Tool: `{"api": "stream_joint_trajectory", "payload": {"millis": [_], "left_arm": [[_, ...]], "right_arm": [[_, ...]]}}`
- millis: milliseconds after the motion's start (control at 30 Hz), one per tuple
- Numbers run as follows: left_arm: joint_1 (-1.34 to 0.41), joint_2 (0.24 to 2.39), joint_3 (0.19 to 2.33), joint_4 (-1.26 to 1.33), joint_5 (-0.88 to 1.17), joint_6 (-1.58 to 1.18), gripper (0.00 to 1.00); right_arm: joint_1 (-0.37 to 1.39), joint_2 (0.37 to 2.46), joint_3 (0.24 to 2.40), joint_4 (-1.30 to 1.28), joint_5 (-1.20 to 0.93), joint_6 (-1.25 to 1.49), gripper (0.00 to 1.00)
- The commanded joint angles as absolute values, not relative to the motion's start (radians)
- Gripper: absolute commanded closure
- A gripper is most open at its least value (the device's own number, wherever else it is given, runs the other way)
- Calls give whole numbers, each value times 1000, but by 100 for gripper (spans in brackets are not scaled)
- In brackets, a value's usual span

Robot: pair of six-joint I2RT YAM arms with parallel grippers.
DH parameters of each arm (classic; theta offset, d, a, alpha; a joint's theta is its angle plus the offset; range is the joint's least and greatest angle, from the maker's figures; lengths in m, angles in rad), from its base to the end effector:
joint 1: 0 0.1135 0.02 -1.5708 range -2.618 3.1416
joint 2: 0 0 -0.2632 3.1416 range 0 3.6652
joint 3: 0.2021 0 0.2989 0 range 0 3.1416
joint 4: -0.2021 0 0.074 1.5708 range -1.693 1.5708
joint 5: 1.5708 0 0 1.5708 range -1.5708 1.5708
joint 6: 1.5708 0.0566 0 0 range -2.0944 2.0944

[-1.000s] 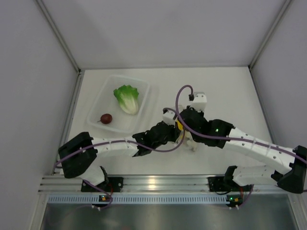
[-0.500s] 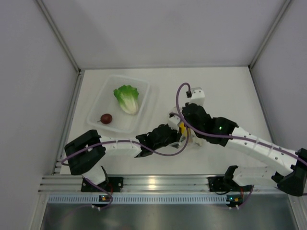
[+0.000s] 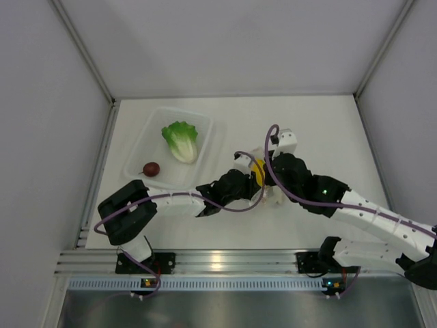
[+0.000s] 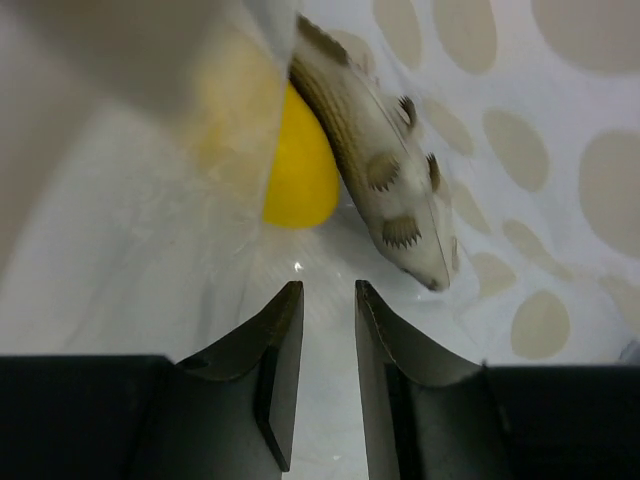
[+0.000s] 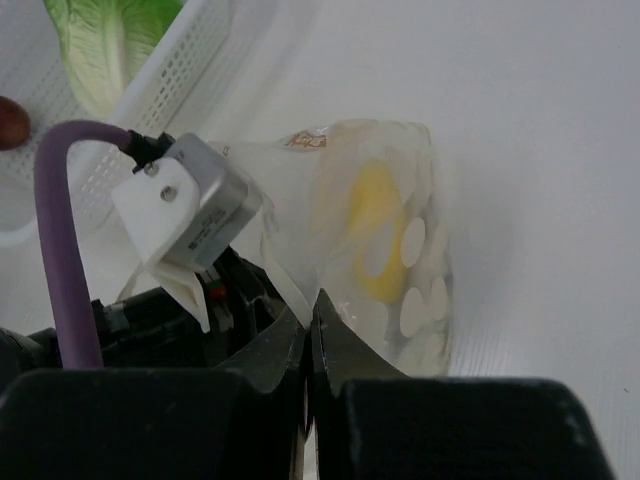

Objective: Open the zip-top bag and remove the fake food

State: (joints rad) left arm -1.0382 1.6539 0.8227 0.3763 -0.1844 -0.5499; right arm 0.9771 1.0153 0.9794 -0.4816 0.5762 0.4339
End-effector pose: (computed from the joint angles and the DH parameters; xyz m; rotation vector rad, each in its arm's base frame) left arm 0.2120 -0.3393 0.1430 0.3923 2.0791 -0.8033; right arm 0.1831 0.2161 0.3265 -0.2027 2.0009 0.3001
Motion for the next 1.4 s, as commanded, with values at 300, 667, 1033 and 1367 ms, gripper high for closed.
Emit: {"api": "stream_joint_trajectory", "payload": {"millis": [300,667,1033,1367], "left_arm": [[-1023,1717,962,341,-227,-673,63],[-1023,1815,1201,75,-215,-594,53],[-1034,1974,1361,-51,-129,-512,47],[-1055,2106,1482,-58,-115,-463,42]], "right_arm": [[969,830,747,-212,393,676,100],[928,750,801,-337,433,712,100],[718,597,692,-413,240,723,100],[647,509,627,-489,169,698,100]]}}
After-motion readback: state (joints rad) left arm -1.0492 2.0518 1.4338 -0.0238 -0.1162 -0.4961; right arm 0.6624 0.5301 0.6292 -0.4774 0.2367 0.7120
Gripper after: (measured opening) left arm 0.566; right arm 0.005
